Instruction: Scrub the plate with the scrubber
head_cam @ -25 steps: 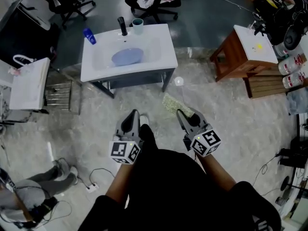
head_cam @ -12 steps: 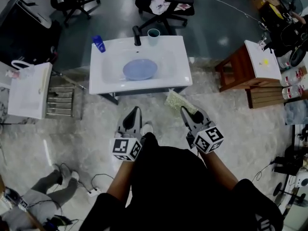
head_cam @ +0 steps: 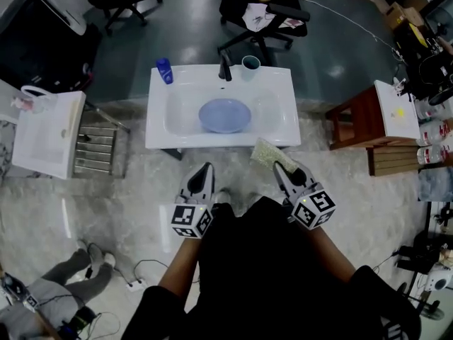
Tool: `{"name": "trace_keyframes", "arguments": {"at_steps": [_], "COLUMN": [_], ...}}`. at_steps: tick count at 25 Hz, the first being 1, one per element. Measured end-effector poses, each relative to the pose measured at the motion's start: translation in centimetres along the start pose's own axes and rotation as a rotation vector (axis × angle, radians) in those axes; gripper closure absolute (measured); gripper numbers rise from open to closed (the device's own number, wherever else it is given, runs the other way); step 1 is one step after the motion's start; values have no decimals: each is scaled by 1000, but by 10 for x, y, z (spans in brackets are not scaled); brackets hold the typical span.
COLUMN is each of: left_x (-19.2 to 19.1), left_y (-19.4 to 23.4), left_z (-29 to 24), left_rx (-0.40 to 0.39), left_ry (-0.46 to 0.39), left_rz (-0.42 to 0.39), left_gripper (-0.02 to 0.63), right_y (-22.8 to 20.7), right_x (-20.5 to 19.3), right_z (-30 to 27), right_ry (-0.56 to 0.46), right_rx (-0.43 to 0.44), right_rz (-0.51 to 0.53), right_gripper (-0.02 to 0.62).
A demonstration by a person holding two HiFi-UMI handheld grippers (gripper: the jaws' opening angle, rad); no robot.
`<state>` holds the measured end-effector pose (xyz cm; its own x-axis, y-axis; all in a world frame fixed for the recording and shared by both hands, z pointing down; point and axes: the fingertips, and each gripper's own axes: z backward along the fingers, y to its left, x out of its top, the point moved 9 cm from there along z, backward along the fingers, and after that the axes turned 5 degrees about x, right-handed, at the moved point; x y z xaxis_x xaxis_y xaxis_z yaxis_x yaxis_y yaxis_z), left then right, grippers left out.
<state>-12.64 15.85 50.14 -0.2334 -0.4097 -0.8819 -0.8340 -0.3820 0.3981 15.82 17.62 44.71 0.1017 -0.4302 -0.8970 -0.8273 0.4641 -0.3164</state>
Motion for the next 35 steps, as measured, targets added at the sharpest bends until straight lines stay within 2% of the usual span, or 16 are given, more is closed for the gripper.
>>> {"name": "trace_keyframes", "arguments": {"at_steps": [4, 11, 18, 29, 35], "left_x": [-2, -8, -13, -21, -29], "left_y": [16, 28, 43, 66, 89], "left_z": [-6, -24, -62, -155, -196], "left_rx": [20, 116, 200, 290, 363], "left_ry": [-7, 12, 104, 212, 276], "left_rz": [58, 82, 96, 108, 147], "left_gripper": [601, 601, 601, 600, 600], "right_y": [-10, -36, -80, -162, -194], "right_x": [0, 7, 27, 33, 28], "right_z": [-21, -67, -115, -176, -206], "right_ry": [17, 37, 70, 148, 212], "right_rx": [15, 102, 211, 316, 364], "right_rz": [-15, -22, -66, -140, -144], "right_gripper": [534, 534, 534, 534, 534]}}
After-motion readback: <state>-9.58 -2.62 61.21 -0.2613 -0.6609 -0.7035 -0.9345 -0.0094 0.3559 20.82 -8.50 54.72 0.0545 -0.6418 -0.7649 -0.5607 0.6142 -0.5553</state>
